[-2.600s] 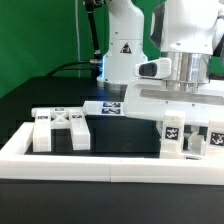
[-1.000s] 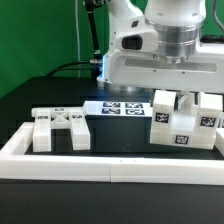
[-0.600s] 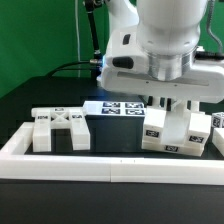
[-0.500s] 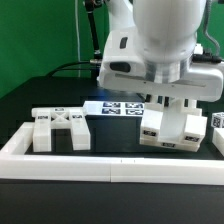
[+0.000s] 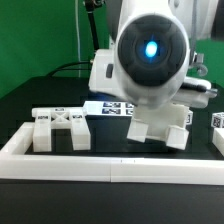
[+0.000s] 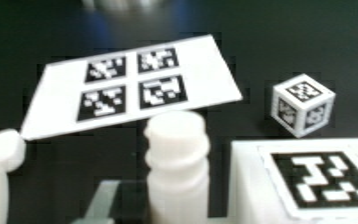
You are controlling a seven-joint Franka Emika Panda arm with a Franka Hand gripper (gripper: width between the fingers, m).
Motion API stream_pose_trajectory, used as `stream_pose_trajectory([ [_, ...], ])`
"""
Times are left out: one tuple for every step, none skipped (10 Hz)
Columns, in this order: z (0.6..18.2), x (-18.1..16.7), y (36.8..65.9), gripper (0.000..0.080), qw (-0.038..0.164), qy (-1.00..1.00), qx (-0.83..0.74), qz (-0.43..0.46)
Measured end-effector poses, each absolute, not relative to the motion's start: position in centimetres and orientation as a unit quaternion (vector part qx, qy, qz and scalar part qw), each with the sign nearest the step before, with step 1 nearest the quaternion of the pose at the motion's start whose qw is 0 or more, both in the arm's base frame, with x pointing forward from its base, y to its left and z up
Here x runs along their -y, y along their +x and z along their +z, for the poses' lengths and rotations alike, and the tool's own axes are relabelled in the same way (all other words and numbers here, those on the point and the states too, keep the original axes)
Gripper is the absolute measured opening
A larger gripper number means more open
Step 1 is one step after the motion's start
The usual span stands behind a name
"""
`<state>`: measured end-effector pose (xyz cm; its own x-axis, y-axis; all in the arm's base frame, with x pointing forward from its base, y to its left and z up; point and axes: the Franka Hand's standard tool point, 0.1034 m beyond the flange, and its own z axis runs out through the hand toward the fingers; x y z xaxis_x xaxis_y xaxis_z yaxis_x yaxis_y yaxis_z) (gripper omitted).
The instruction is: Assemble chair
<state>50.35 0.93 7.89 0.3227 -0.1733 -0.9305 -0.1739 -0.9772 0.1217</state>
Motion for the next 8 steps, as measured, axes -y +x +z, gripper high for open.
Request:
stream_pose_trajectory([
  [7.7,-0.8,50.3,0.0328,-0.001,-0.809,-0.106,0.578],
  [7.8,-0.8,50.5,0.0328,-0.001,-0.816,-0.107,0.568],
  [7.8,-0.8,50.4,0.0463,0.000,-0.816,-0.108,0.568],
  [7.6,-0.7,50.3,0.0605,0.000,-0.815,-0.109,0.569],
  [7.6,-0.6,50.3,0.0636,0.000,-0.815,-0.109,0.569],
  [7.5,-0.6,50.3,0.0636,0.000,-0.815,-0.109,0.569],
  [7.4,-0.4,50.3,0.0647,0.001,-0.815,-0.110,0.569],
  [6.8,0.2,50.3,0.0649,0.006,-0.814,-0.108,0.570],
])
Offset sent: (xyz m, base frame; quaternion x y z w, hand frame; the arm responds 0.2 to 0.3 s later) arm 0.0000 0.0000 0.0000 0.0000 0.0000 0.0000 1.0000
